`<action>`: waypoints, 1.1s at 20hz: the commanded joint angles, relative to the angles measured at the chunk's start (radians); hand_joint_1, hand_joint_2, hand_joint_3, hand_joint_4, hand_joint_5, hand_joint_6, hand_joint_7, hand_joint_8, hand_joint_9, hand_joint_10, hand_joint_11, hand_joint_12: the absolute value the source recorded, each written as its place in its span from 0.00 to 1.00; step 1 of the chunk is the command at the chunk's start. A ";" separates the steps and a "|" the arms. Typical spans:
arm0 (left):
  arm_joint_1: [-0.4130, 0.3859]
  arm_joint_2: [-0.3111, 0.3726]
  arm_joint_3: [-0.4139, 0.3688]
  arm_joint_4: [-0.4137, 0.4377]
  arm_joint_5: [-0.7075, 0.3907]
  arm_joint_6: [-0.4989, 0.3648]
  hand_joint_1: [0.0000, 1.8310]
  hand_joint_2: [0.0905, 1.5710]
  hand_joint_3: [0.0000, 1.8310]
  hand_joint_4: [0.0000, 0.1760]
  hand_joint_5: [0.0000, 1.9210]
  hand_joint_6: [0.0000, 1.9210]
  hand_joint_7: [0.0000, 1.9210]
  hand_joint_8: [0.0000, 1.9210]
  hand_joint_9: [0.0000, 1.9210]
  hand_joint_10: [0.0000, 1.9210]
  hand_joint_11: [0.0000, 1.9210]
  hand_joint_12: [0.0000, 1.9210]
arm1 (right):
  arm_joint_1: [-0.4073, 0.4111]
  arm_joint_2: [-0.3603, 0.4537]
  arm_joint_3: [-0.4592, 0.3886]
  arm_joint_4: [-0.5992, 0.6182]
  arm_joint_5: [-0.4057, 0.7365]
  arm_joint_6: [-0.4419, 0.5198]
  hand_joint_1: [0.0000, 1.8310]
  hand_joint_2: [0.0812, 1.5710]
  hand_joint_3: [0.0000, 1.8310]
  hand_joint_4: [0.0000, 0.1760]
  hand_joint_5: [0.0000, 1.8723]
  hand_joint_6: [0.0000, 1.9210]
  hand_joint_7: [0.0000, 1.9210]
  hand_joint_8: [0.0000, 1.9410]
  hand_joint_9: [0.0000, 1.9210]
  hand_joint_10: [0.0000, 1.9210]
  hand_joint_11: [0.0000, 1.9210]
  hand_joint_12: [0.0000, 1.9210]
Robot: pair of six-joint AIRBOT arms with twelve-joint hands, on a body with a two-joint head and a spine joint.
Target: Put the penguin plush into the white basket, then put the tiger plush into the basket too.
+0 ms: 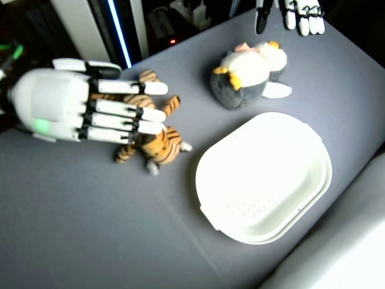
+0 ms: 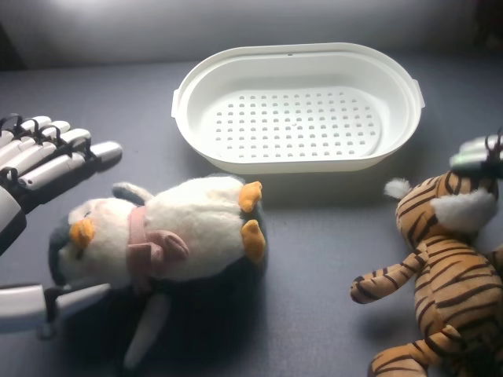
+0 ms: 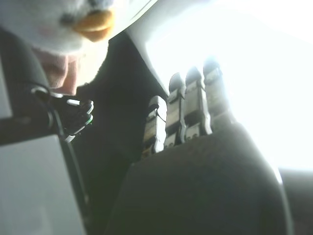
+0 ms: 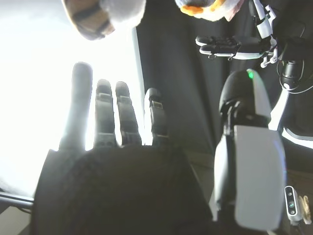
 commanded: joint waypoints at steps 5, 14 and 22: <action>-0.004 -0.004 0.016 0.002 -0.087 -0.002 0.32 0.56 0.00 0.79 0.12 0.00 0.10 0.00 0.06 0.01 0.02 0.01 | 0.008 -0.003 0.007 0.032 0.106 0.007 0.48 0.76 0.00 0.14 0.27 0.00 0.23 0.00 0.23 0.00 0.17 0.19; -0.182 -0.099 0.144 0.008 0.294 0.036 0.44 0.40 0.00 0.82 0.07 0.00 0.05 0.00 0.09 0.00 0.09 0.13 | 0.010 -0.006 0.008 0.032 0.106 0.011 0.50 0.75 0.00 0.18 0.28 0.00 0.24 0.00 0.24 0.00 0.20 0.16; -0.223 -0.157 0.188 -0.054 0.390 0.036 0.69 0.68 0.00 0.00 0.61 0.17 0.47 0.66 0.48 0.45 0.32 0.81 | 0.009 -0.007 0.009 0.032 0.106 0.013 0.49 0.77 0.00 0.08 0.28 0.00 0.24 0.00 0.24 0.00 0.21 0.15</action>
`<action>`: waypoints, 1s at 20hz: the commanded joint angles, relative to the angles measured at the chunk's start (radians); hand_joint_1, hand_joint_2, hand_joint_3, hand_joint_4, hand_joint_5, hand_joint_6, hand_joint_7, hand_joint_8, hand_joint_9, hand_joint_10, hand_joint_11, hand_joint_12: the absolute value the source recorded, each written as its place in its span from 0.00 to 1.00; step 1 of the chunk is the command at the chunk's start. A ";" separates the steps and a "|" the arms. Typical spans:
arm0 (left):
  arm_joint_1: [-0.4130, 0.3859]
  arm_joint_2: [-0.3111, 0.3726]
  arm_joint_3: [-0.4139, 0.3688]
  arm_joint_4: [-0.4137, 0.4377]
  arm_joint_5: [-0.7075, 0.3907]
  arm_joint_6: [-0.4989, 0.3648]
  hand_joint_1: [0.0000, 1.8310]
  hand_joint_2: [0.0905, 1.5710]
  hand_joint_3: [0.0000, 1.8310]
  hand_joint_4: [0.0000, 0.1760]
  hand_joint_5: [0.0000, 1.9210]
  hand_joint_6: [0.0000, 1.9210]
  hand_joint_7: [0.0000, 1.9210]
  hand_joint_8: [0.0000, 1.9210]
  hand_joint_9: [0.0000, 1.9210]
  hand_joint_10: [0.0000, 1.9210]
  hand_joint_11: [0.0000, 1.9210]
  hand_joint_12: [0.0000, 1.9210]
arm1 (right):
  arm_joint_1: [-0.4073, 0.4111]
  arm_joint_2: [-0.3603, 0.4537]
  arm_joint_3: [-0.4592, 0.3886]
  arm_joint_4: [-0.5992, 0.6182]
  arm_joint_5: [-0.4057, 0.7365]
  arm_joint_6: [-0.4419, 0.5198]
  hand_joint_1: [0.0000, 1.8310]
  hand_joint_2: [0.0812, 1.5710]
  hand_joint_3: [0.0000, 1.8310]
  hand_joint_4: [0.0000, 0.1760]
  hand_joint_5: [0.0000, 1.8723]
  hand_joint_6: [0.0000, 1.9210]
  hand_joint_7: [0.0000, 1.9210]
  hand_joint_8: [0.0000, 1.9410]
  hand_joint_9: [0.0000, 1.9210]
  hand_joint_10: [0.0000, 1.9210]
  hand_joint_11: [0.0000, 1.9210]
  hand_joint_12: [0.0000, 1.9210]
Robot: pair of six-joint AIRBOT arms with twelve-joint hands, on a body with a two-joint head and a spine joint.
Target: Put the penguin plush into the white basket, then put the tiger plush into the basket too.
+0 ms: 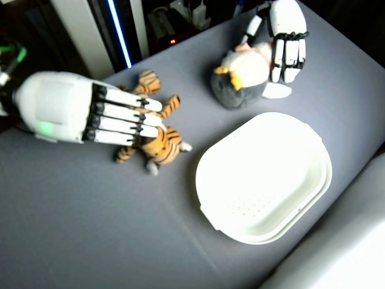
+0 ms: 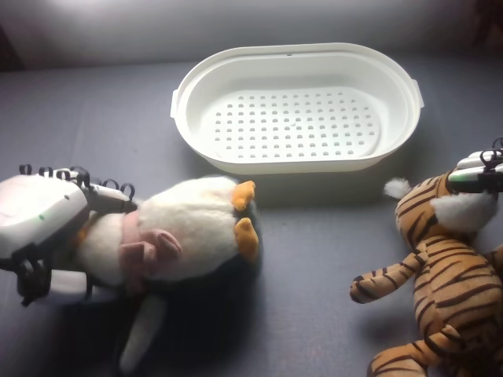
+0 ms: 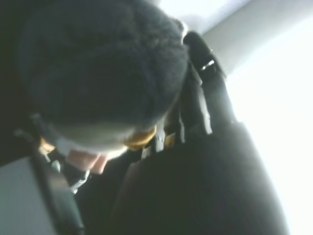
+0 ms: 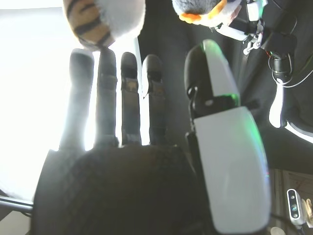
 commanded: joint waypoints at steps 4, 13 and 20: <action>-0.002 0.045 -0.037 0.077 -0.185 0.126 0.75 0.68 0.00 0.00 0.59 0.28 0.46 0.57 0.50 0.63 0.45 0.71 | 0.007 0.002 0.007 0.031 0.118 0.016 0.50 0.77 0.00 0.09 0.29 0.00 0.24 0.00 0.25 0.00 0.21 0.15; -0.119 0.057 0.013 0.119 -0.306 -0.005 0.76 0.67 0.00 0.00 0.55 0.43 0.51 0.45 0.49 0.61 0.39 0.59 | 0.007 -0.006 0.013 0.032 0.118 0.016 0.50 0.77 0.00 0.04 0.29 0.00 0.25 0.00 0.26 0.00 0.22 0.15; -0.459 -0.115 0.267 0.118 0.081 0.000 0.75 0.67 0.00 0.00 0.56 0.40 0.52 0.44 0.50 0.60 0.44 0.57 | 0.006 -0.014 0.022 0.031 0.118 0.017 0.48 0.78 0.00 0.08 0.28 0.00 0.26 0.00 0.27 0.00 0.24 0.14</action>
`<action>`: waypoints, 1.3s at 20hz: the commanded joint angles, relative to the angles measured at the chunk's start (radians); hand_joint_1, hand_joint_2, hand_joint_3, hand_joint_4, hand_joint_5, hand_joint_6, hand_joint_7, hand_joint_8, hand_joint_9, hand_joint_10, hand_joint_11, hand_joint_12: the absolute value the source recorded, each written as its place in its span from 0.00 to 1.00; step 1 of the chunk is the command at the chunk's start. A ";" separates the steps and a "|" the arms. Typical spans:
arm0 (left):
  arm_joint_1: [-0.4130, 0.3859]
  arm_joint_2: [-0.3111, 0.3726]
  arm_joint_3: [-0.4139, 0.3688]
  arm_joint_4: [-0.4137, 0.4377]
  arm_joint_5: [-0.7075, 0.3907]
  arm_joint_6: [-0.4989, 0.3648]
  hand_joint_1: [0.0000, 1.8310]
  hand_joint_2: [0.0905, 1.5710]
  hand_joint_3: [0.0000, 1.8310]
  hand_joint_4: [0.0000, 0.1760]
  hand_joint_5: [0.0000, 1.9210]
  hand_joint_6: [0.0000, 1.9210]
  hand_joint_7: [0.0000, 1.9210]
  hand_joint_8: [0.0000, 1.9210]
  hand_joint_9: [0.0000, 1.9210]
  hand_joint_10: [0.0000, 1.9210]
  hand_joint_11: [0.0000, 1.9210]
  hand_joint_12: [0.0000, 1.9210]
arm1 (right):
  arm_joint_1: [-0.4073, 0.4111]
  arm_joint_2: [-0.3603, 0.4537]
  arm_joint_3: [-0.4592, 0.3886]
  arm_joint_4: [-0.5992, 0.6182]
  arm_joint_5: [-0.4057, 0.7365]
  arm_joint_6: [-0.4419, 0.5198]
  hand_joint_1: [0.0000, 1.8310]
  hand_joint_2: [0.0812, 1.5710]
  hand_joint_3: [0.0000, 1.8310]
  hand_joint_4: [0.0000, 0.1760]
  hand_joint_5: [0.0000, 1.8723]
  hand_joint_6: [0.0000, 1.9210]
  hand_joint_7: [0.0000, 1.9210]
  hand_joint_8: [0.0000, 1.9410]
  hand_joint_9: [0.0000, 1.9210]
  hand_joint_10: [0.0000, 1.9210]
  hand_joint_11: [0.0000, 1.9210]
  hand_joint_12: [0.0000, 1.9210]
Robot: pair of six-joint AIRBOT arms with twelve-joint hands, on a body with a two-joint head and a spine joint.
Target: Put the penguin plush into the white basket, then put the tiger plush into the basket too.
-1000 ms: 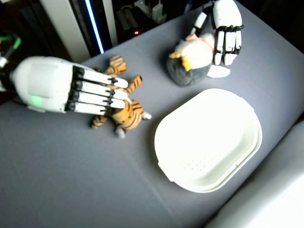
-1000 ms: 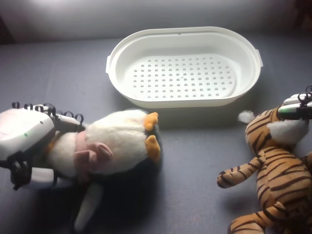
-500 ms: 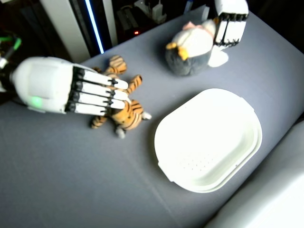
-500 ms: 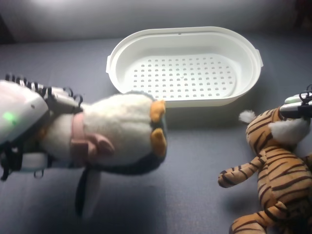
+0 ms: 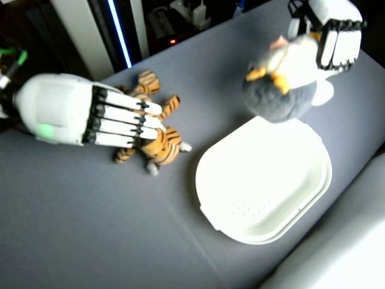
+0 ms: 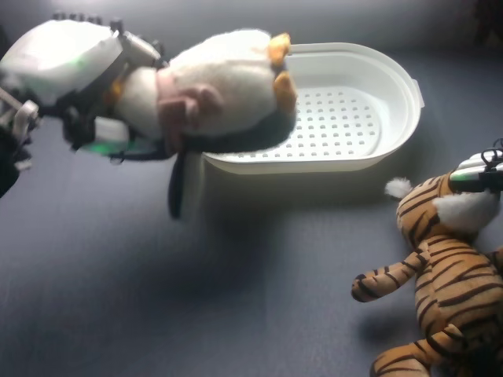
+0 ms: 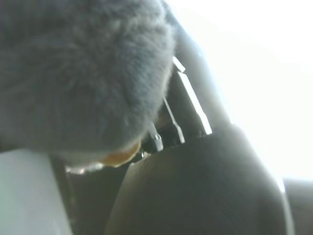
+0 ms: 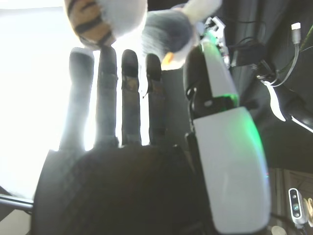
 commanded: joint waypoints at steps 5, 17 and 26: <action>-0.068 -0.031 0.056 -0.054 0.003 0.142 0.63 0.58 0.00 0.27 0.33 0.01 0.31 0.01 0.36 0.08 0.22 0.55 | 0.006 -0.008 0.008 0.025 0.114 0.013 0.50 0.77 0.00 0.00 0.29 0.00 0.27 0.00 0.27 0.00 0.24 0.14; 0.071 0.107 -0.157 0.017 -0.260 0.142 0.49 0.55 0.00 1.00 0.03 0.00 0.04 0.00 0.06 0.00 0.00 0.26 | 0.007 0.063 -0.041 0.030 0.215 -0.028 0.52 0.76 0.00 0.20 0.27 0.00 0.23 0.00 0.21 0.00 0.17 0.09; 0.350 0.265 -0.365 0.151 -0.565 0.142 0.46 0.50 0.00 1.00 0.01 0.00 0.00 0.00 0.00 0.00 0.00 0.00 | 0.007 0.090 -0.108 -0.119 0.101 -0.088 0.55 0.69 0.00 0.79 0.22 0.00 0.18 0.00 0.19 0.00 0.20 0.06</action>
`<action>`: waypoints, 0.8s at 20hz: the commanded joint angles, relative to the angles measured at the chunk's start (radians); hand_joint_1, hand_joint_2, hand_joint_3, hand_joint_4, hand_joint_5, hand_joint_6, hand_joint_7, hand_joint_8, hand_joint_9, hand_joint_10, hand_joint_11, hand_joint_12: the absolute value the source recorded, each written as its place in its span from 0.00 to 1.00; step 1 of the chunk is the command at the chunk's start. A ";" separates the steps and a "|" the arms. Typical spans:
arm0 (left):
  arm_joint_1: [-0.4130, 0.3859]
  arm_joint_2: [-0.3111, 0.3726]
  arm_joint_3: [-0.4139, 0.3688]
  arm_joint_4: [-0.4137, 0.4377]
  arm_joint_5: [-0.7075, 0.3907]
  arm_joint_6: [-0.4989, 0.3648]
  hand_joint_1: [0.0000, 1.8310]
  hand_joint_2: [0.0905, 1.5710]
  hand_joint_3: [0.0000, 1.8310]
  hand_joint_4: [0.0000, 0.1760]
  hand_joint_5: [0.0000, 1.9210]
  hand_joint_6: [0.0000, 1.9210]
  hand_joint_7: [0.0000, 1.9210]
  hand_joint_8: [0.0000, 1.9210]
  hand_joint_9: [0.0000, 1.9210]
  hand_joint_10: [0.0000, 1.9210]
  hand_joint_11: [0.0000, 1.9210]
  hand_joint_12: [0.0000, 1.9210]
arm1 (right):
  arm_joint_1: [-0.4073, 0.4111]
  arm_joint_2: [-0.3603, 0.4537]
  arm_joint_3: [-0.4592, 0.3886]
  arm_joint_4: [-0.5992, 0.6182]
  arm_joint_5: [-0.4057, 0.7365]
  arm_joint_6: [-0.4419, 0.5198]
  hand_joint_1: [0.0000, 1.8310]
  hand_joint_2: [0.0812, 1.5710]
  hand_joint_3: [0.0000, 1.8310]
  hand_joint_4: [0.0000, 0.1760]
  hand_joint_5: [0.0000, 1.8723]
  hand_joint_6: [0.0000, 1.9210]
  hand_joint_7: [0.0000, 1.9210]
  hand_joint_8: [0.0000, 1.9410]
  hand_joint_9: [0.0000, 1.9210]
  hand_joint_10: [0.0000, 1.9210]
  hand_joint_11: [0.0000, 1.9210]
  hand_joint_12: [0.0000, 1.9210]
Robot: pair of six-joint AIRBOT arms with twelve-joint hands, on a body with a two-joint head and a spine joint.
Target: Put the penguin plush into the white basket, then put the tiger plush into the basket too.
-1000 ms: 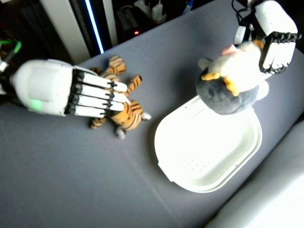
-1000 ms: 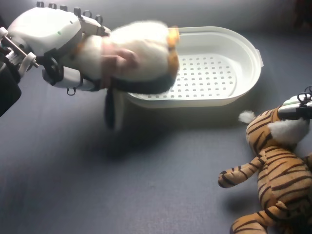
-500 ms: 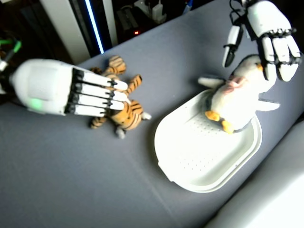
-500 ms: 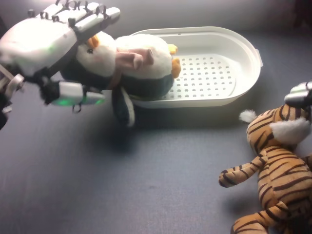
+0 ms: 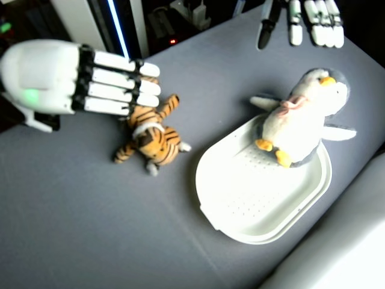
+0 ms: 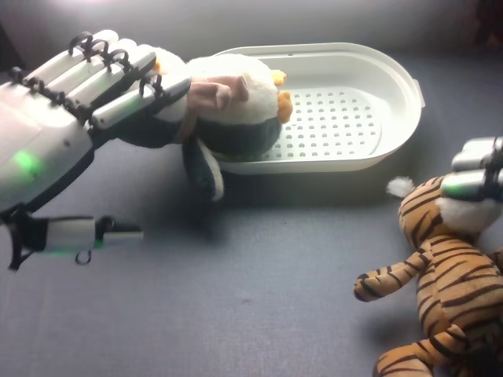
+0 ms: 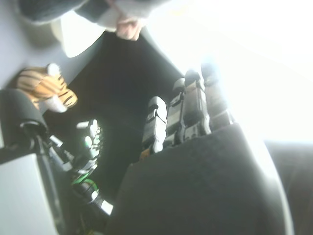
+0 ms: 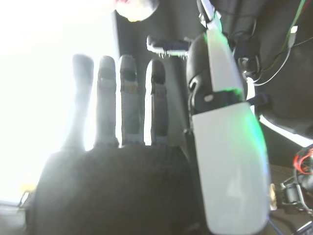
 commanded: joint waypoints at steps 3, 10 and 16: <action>0.033 0.027 -0.029 0.020 -0.166 -0.001 0.41 0.52 0.01 0.57 0.02 0.00 0.00 0.00 0.00 0.00 0.01 0.00 | 0.007 -0.015 0.011 0.018 -0.023 0.006 0.59 0.67 0.00 0.77 0.22 0.00 0.16 0.00 0.19 0.00 0.21 0.06; 0.080 0.028 -0.037 -0.011 -0.153 -0.001 0.47 0.51 0.00 0.75 0.00 0.00 0.00 0.00 0.00 0.00 0.01 0.01 | 0.106 -0.116 0.090 -0.077 -0.286 0.006 0.64 0.66 0.00 0.51 0.24 0.01 0.17 0.01 0.18 0.01 0.20 0.06; 0.093 0.028 -0.037 -0.018 -0.165 -0.174 0.46 0.52 0.00 0.93 0.00 0.00 0.00 0.00 0.00 0.00 0.00 0.00 | 0.175 -0.171 0.145 -0.100 -0.357 0.003 0.72 0.79 0.00 0.00 0.40 0.70 0.31 0.77 0.36 0.81 0.33 0.75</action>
